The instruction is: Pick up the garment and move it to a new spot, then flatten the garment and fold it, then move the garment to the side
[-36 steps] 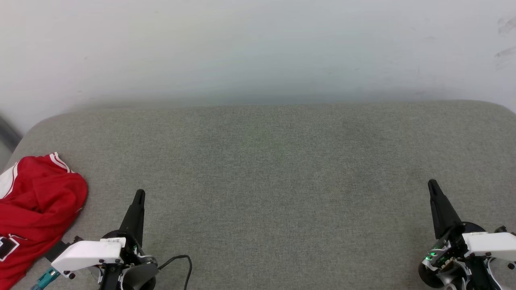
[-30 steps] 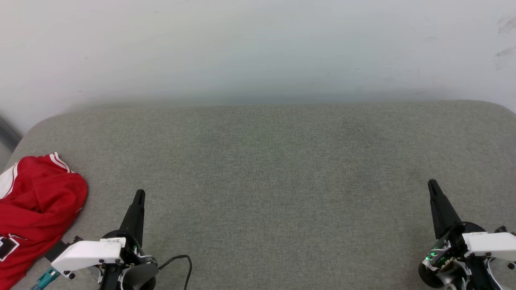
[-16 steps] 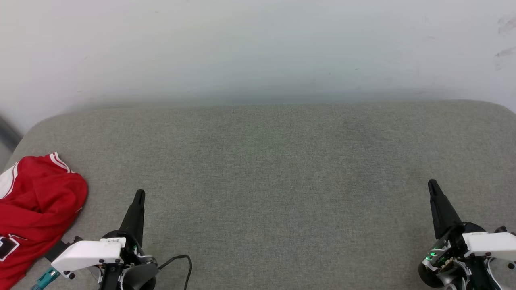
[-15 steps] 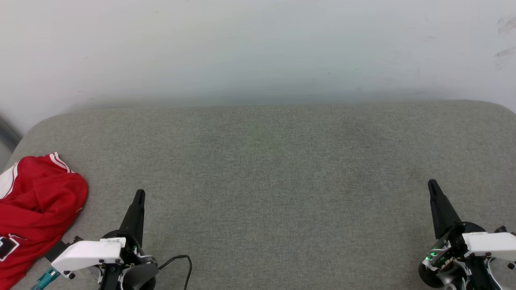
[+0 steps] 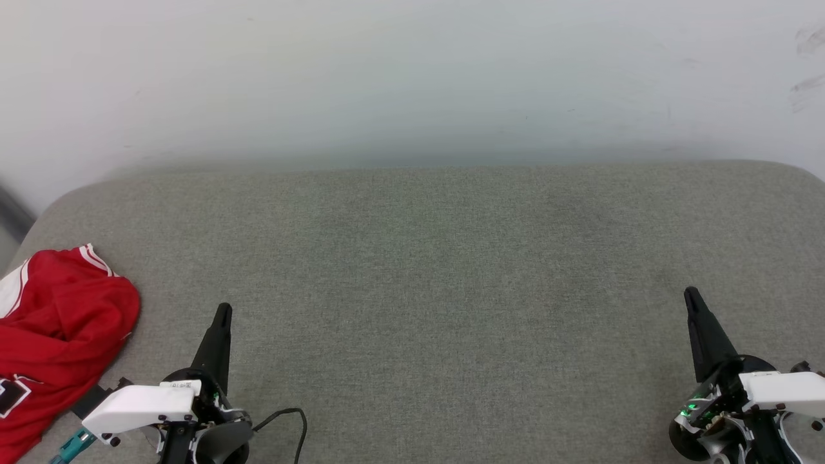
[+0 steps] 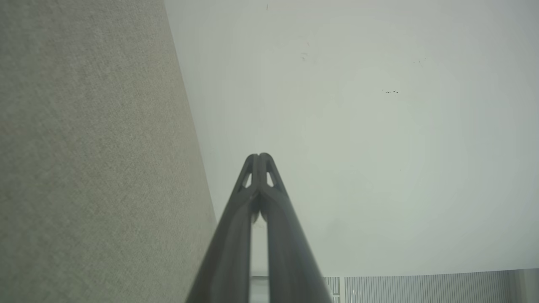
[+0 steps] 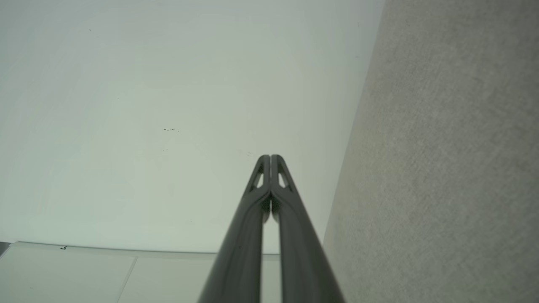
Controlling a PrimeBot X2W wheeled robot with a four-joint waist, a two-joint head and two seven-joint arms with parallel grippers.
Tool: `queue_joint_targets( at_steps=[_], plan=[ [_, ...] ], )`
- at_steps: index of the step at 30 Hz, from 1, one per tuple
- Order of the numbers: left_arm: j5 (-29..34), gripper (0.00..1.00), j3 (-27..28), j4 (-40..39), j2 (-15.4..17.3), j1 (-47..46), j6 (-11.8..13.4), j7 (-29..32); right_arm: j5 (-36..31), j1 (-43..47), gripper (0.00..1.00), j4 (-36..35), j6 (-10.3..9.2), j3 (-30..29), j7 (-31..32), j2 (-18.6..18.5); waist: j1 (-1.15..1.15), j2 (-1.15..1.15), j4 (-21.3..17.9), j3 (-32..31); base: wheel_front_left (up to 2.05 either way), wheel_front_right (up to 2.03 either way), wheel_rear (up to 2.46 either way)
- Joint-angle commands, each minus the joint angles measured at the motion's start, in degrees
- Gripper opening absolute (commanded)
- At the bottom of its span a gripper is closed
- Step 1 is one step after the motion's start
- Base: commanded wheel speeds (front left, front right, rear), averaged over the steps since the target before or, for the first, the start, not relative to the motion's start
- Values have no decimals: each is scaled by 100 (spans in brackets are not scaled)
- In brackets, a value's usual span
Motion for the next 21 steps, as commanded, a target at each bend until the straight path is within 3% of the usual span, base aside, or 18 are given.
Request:
queue_joint_targets(
  at_steps=[1, 13, 14, 21],
  plan=[
    [-10, 0, 14, -2, -11, -32, -27, 10, 23, -67, 0, 3, -2, 3, -2, 19, 0, 0, 0, 0, 0, 0, 0],
    [-10, 0, 14, -2, -11, -32, -27, 10, 23, -67, 0, 3, -2, 3, -1, 19, 0, 0, 0, 0, 0, 0, 0],
    [0, 100, 0, 0, 0, 0, 1, 0, 0, 0, 100, -1, 0, 0, 0, 0, 0, 0, 0, 0, 0, 0, 0],
    [43, 100, -214, -45, -2, -24, 3, -170, -80, 66, 100, -110, 0, 55, -126, -1, 0, 0, 1, 5, 0, 0, 0]
  ],
)
